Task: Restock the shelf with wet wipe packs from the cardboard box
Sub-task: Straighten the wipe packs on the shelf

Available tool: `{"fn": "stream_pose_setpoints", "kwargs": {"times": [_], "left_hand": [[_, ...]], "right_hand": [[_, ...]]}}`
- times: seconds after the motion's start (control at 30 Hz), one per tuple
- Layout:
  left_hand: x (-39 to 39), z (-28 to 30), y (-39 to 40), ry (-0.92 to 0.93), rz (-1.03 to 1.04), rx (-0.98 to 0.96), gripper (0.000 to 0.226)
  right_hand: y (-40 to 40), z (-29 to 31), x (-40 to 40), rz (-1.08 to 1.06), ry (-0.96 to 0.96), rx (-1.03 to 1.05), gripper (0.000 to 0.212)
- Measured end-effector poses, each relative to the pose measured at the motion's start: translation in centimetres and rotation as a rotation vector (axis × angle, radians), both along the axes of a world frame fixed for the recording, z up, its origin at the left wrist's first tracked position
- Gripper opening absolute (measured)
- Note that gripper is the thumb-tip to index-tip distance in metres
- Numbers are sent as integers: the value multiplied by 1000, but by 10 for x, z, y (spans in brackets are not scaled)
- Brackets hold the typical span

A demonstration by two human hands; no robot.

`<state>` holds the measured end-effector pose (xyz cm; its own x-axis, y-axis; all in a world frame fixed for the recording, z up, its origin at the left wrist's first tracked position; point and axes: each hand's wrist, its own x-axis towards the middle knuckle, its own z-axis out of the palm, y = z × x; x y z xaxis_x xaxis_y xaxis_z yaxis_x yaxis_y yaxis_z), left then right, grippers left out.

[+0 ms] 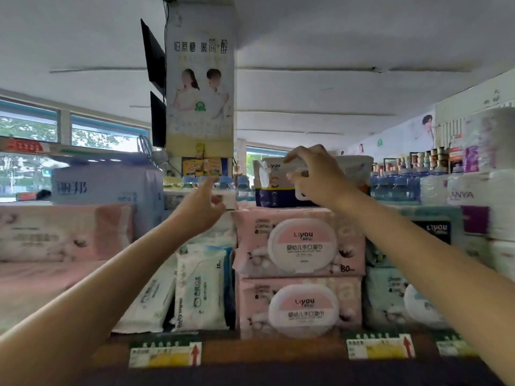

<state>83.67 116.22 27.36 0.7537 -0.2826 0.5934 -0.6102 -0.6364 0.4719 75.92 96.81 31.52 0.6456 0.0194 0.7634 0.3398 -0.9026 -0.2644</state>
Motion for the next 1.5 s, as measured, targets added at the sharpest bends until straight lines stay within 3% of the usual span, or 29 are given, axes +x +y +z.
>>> {"fn": "stream_pose_setpoints", "kwargs": {"times": [0.1,0.17,0.3,0.37,0.57,0.63,0.73,0.8,0.9,0.97,1.03,1.1,1.23,1.37,1.5], "left_hand": [[-14,-32,36,-7,126,563,65],[-14,-53,60,-8,178,771,66],[-6,-64,94,105,244,750,67],[-6,-68,98,139,261,764,63],[-5,-89,89,229,106,643,68],[-1,-88,87,286,37,433,61],[8,-86,87,503,-91,46,49],[12,-88,85,602,-124,-6,39],[20,-91,82,410,-16,147,28],[26,-88,81,231,75,251,32],[33,-83,83,162,129,366,43],[40,-82,84,204,182,543,61],[45,-78,84,309,275,823,96],[30,-55,85,518,206,880,97],[34,-40,80,463,271,1130,99]], "right_hand": [[57,-34,-27,105,-150,-101,23],[91,-65,-30,156,-74,-294,28],[134,-112,-5,34,421,-464,58],[145,-124,6,-20,524,-426,70],[156,-118,37,-210,487,-622,85],[156,-115,45,-221,502,-612,86],[153,-115,48,-220,425,-641,69],[151,-115,47,-205,399,-635,60],[147,-114,50,-199,396,-641,59],[147,-117,51,-188,434,-624,72],[149,-118,52,-177,479,-604,89],[151,-119,54,-203,468,-604,93],[155,-123,62,-313,385,-611,75],[162,-115,61,-282,387,-672,61],[161,-106,56,-259,402,-669,55]]}}
